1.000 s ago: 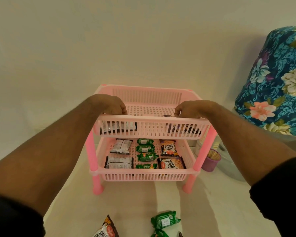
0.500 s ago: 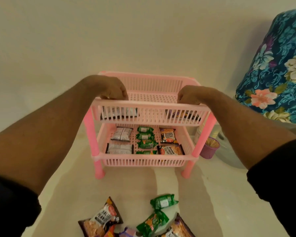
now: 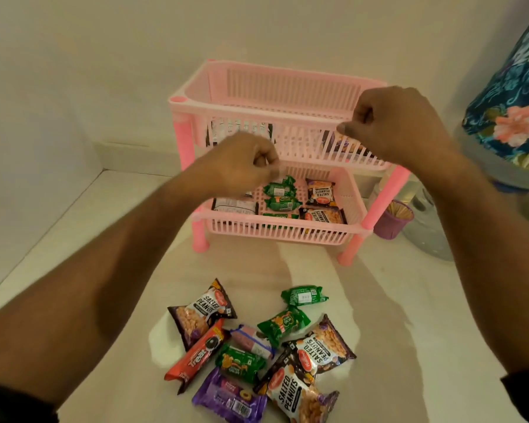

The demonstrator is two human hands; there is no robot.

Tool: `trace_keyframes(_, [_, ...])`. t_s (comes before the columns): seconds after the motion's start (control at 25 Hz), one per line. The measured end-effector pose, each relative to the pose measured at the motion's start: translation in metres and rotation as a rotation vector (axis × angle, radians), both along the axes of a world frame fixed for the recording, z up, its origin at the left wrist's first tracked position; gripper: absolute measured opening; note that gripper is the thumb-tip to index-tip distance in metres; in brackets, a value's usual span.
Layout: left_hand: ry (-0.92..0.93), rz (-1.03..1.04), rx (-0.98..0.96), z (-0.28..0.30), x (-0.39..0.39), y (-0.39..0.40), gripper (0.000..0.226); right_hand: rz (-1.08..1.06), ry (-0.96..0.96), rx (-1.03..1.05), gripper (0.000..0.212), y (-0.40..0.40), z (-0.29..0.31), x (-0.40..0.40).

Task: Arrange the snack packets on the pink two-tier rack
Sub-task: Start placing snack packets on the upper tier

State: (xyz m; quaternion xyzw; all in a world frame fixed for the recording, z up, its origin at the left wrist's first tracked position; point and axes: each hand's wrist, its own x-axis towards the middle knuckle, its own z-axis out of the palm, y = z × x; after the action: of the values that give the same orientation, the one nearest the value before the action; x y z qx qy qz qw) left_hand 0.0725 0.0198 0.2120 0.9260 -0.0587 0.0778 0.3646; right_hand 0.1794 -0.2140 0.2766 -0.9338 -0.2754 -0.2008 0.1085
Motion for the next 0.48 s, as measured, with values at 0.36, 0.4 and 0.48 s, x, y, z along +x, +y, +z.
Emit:
trace_keyframes(0.36, [0.368,0.117,0.120,-0.160,-0.067,0.004,0.029,-0.011,0.325,-0.165,0.020,-0.034,-0.138,-0.066])
trace_keyframes(0.4, [0.411,0.142,0.148,-0.176,-0.076,0.002,0.043,-0.016,0.430,-0.216,0.016,-0.041,-0.157,-0.071])
trace_keyframes(0.48, [0.435,0.175,0.263,-0.206,-0.093,-0.005,0.062,0.011,0.634,-0.290,0.026,-0.055,-0.193,-0.084])
